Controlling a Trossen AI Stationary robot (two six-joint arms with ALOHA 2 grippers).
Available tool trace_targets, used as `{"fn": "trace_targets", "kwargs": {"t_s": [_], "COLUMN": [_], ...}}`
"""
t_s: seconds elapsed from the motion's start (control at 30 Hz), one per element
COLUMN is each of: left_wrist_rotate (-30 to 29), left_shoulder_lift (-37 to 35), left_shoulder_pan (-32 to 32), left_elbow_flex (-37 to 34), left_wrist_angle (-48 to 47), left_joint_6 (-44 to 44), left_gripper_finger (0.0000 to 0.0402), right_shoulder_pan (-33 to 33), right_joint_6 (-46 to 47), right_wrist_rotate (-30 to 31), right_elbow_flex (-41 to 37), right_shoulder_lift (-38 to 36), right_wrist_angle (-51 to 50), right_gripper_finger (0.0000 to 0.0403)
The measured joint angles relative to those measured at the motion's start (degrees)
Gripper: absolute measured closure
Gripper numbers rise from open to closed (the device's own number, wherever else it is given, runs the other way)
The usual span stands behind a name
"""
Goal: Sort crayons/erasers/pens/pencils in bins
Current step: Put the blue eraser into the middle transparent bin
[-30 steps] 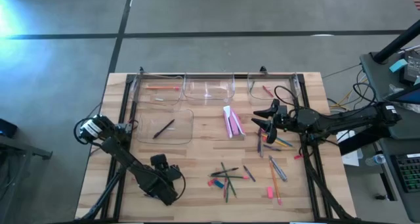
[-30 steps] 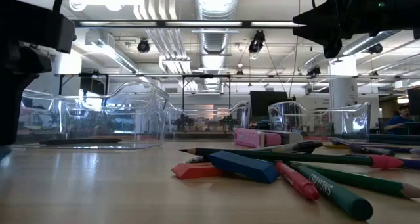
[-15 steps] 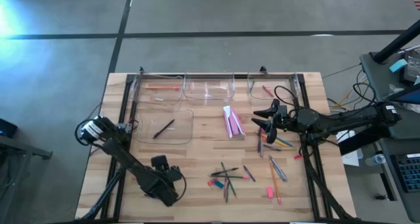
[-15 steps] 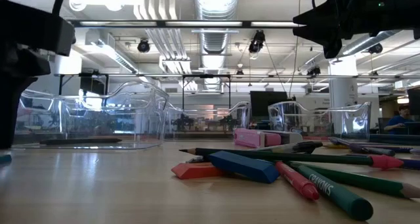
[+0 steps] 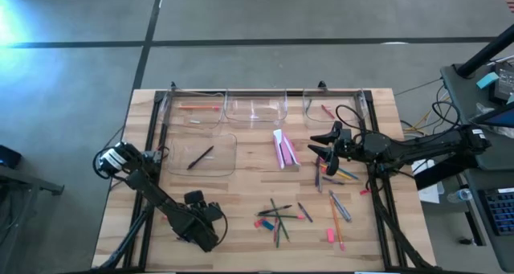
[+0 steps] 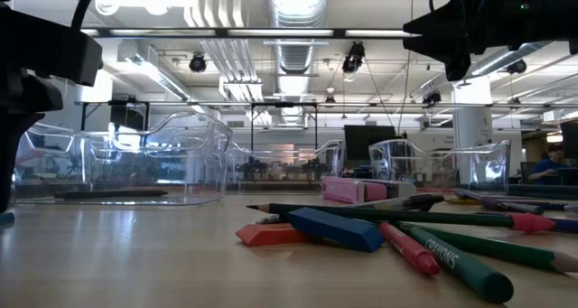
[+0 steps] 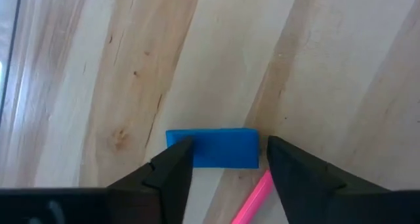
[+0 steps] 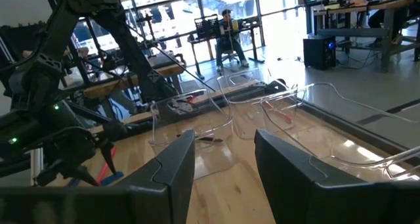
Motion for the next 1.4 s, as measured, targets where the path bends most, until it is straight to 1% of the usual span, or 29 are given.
{"fn": "trace_targets", "kwargs": {"t_s": [0.3,0.43,0.5,0.8,0.9,0.97,1.03,1.13,1.23,1.4], "left_wrist_rotate": [0.3,0.7,0.4,-2.3,-4.4,-7.2,-10.2,-13.9,-15.7,-19.1], "left_shoulder_lift": [-0.2,-1.3,-2.0,-6.5,-9.2,-11.4,-13.5,-16.4,-19.0,-22.7], "left_shoulder_pan": [0.3,0.4,0.4,0.4,0.4,0.4,0.4,0.4,1.0,4.0], "left_elbow_flex": [0.1,0.4,0.6,1.0,1.2,1.1,1.0,0.1,-1.4,-2.7], "left_wrist_angle": [-0.1,0.3,-0.2,0.2,1.3,4.5,9.2,17.9,25.2,32.8], "left_joint_6": [0.7,1.7,1.7,2.1,3.9,5.8,9.4,17.2,25.0,36.8], "left_gripper_finger": [0.034,0.0384,0.0397,0.0401,0.0401,0.0401,0.0401,0.0402,0.0402,0.0401], "right_shoulder_pan": [0.0,0.0,0.0,0.0,0.0,0.0,0.0,0.0,0.0,0.0], "right_joint_6": [0.0,0.0,0.0,0.0,-0.1,-0.1,-0.1,-0.1,-0.1,-0.1], "right_wrist_rotate": [0.0,0.0,0.0,0.0,0.0,0.0,0.0,0.0,0.0,0.0], "right_elbow_flex": [0.0,0.0,0.0,0.0,0.0,0.0,0.0,0.0,0.0,0.0], "right_shoulder_lift": [0.0,0.0,0.0,0.0,0.0,0.0,0.0,0.0,0.0,0.0], "right_wrist_angle": [-0.1,-0.1,-0.1,-0.2,-0.2,-0.2,-0.2,-0.2,-0.2,-0.2], "right_gripper_finger": [0.0255,0.0255,0.0255,0.0255,0.0255,0.0255,0.0255,0.0255,0.0255,0.0255]}}
